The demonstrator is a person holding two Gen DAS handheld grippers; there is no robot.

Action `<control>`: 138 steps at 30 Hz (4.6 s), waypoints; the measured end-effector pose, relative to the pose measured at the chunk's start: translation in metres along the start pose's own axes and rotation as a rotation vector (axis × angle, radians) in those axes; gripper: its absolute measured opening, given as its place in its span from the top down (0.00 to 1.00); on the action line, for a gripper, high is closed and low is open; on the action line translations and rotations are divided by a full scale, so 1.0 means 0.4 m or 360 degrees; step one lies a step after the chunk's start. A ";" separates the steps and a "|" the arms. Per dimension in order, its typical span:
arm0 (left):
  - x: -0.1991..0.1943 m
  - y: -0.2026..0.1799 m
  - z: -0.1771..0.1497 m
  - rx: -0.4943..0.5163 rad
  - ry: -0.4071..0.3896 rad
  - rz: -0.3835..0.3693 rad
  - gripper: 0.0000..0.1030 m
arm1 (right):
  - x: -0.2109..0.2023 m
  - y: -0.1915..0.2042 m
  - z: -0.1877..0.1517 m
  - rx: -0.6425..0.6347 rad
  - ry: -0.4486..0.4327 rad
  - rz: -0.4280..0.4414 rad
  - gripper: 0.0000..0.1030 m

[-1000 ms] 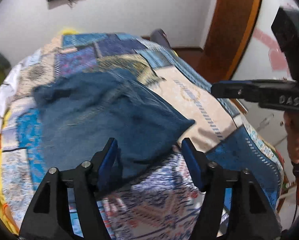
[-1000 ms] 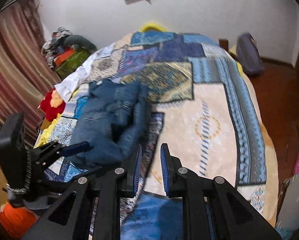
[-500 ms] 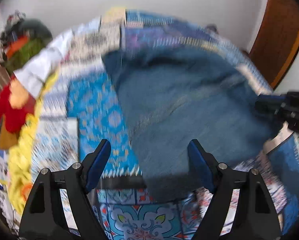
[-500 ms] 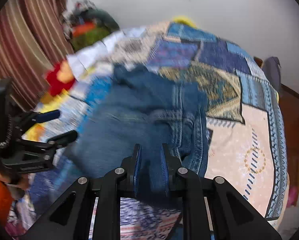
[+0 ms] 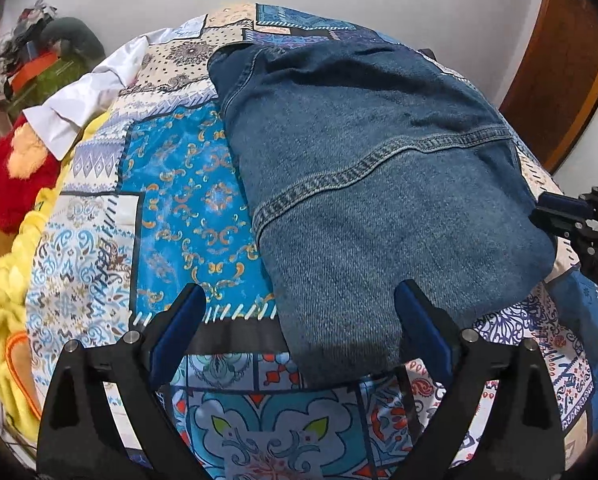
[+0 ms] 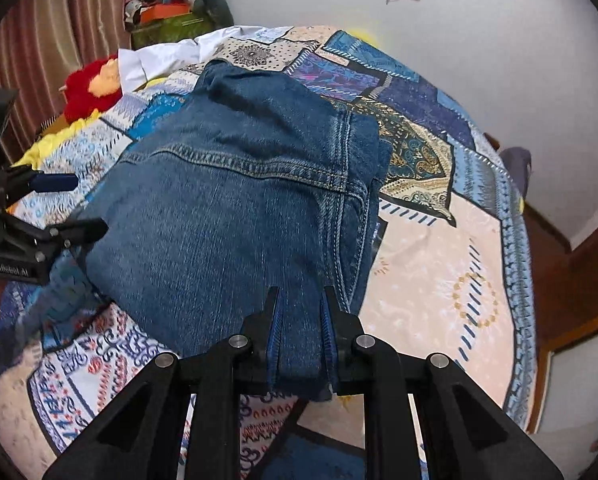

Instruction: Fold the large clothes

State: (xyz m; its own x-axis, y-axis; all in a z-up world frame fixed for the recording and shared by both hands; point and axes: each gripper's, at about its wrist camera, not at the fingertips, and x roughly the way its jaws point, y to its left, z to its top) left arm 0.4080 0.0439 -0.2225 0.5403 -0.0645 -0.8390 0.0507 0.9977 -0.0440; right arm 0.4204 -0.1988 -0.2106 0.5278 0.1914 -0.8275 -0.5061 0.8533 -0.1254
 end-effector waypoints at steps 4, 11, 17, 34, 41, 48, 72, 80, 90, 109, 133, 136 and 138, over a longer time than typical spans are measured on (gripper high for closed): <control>-0.015 0.004 -0.009 0.0029 0.0002 0.0008 0.06 | -0.007 -0.049 -0.039 0.0062 0.0048 -0.0060 0.59; -0.071 0.058 0.036 0.0061 0.0002 0.0106 0.10 | -0.071 -0.179 -0.071 0.0250 -0.0012 -0.0116 0.23; -0.070 0.087 0.184 0.0015 -0.0101 0.0147 0.10 | -0.099 -0.223 0.073 0.0453 -0.0159 0.0153 0.20; 0.258 0.113 0.444 -0.0259 0.0019 0.0089 0.10 | 0.289 -0.196 0.345 0.0391 0.0232 0.0445 0.19; 0.165 0.192 0.441 -0.0288 -0.0050 0.0186 0.13 | 0.204 -0.282 0.298 0.0485 0.0157 0.0425 0.18; 0.016 0.204 0.380 -0.0110 -0.0086 0.0115 0.11 | 0.077 -0.263 0.256 0.0457 0.0045 0.0440 0.07; 0.305 0.138 0.189 -0.0635 0.0404 -0.0856 0.00 | 0.327 -0.168 0.150 0.0782 0.0461 0.1021 0.07; 0.305 0.116 0.218 -0.0657 0.0376 -0.0818 0.16 | 0.327 -0.143 0.183 0.0855 0.0455 0.1108 0.47; 0.056 0.092 0.271 -0.0401 0.0119 -0.0626 0.32 | 0.174 -0.078 0.259 0.0734 0.0315 0.1083 0.59; -0.250 0.421 0.182 -0.0496 -0.0098 -0.0411 0.33 | 0.049 0.247 0.444 0.0565 0.0152 0.1215 0.59; -0.059 0.485 -0.093 -0.0455 0.0078 -0.0079 0.26 | 0.293 0.457 0.311 0.0141 0.0432 0.0818 0.27; -0.112 0.469 -0.106 -0.0386 0.0057 0.0037 0.27 | 0.233 0.424 0.273 0.0040 0.0366 0.0738 0.27; -0.149 0.454 -0.109 -0.0338 0.0030 0.0120 0.27 | 0.179 0.410 0.260 0.0019 0.0289 0.0696 0.27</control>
State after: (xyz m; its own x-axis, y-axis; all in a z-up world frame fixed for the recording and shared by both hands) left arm 0.3484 0.2297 -0.2041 0.5197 0.0089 -0.8543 -0.1682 0.9814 -0.0921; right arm 0.4462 0.0054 -0.2336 0.1385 0.4470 -0.8837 -0.6458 0.7173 0.2616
